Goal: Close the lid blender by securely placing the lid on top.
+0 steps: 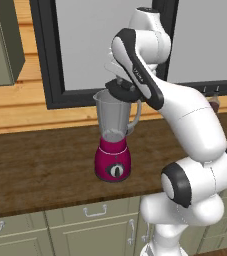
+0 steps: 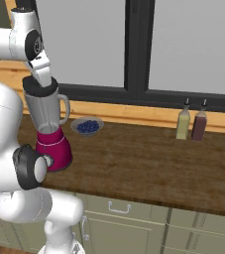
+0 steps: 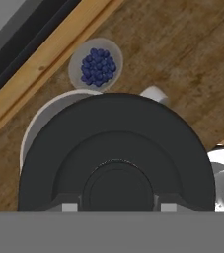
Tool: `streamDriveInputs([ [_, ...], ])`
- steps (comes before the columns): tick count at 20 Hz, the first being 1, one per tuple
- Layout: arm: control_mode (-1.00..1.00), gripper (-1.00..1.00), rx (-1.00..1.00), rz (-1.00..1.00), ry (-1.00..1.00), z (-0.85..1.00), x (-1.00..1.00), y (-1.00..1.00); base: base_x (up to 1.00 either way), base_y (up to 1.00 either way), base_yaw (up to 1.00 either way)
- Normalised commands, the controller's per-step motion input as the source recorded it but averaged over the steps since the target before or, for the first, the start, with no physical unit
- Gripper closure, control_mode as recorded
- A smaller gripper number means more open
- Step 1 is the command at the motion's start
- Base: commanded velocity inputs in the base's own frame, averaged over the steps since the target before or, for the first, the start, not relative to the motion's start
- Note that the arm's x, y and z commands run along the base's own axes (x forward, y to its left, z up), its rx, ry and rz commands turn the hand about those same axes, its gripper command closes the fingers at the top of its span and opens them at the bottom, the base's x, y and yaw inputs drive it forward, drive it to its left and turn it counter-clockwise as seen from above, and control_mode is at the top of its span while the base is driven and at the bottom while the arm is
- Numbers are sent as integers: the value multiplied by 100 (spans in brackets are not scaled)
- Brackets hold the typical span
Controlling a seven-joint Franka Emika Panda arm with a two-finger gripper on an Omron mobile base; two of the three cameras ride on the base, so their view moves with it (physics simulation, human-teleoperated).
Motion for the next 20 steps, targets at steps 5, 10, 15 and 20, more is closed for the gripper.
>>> streamDriveInputs([
  [5,-100,100,-1,0,0,0,15,17,0,0,0],
  [10,-100,100,-3,0,0,0,16,23,0,0,0],
  [15,-100,100,-3,0,0,0,13,14,0,0,0],
  [20,-100,100,-3,0,2,0,7,7,0,0,0],
])
